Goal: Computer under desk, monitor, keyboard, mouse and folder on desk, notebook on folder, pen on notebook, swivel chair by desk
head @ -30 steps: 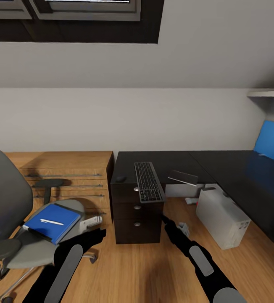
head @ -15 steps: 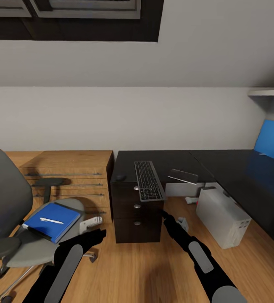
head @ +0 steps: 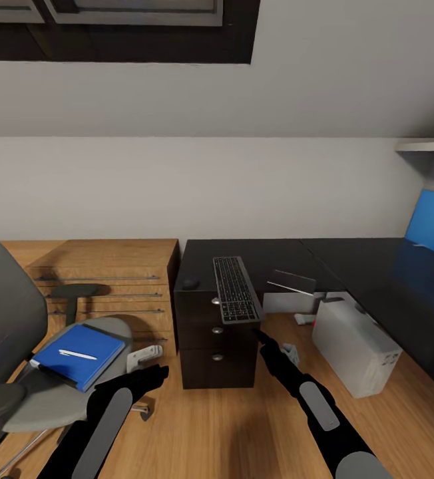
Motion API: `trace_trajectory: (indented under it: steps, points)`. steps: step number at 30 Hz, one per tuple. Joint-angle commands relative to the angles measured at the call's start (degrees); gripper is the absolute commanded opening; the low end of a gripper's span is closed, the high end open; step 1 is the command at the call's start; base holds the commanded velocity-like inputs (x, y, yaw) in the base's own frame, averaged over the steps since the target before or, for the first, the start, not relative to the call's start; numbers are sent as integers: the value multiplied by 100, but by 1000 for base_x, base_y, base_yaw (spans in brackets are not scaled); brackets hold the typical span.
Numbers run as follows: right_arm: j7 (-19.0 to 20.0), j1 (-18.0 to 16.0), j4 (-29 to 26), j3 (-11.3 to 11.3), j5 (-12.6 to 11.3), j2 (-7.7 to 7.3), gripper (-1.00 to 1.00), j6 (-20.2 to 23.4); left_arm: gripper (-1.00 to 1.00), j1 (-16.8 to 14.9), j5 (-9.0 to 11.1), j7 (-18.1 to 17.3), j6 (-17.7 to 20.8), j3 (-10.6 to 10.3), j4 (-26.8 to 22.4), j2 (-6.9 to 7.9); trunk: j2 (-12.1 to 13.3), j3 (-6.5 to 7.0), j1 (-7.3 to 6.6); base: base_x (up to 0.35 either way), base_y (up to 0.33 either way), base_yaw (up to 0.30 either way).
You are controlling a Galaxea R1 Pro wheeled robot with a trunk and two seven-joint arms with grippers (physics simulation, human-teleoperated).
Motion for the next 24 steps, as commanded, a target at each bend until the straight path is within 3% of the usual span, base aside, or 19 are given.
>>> trace_trajectory:
  steps: [1, 4, 7, 9, 13, 24]
  points:
    - [-7, -3, 6, -19, -68, 1, 100, 34, 100, -5, 57, 58, 2, -16, 0, 6, -3, -6, -1, 6, 0, 0]
    - [-55, -3, 11, -70, -131, 1, 100, 45, 100, -5, 57, 56, 2, -19, 5, 6, -3, -6, -1, 4, 0, 0]
    - [-185, -3, 15, -174, -375, 1, 100, 61, 100, -5, 57, 53, 2, -21, 8, 6, -3, -6, -1, 2, 0, 0]
    - [-366, -3, 18, -238, -835, 1, 100, 71, 100, -5, 57, 51, 3, -22, 9, 6, -3, -6, -1, 0, 0, 0]
    - [-439, -3, 29, -257, -1074, 1, 100, 78, 100, -5, 60, 51, 8, -22, 10, 6, -3, -6, -1, 0, 0, 0]
    - [-462, -3, 37, -254, -1233, 1, 100, 235, 100, -5, 81, 35, 16, -22, -10, 2, -3, -6, -1, 0, 0, 0]
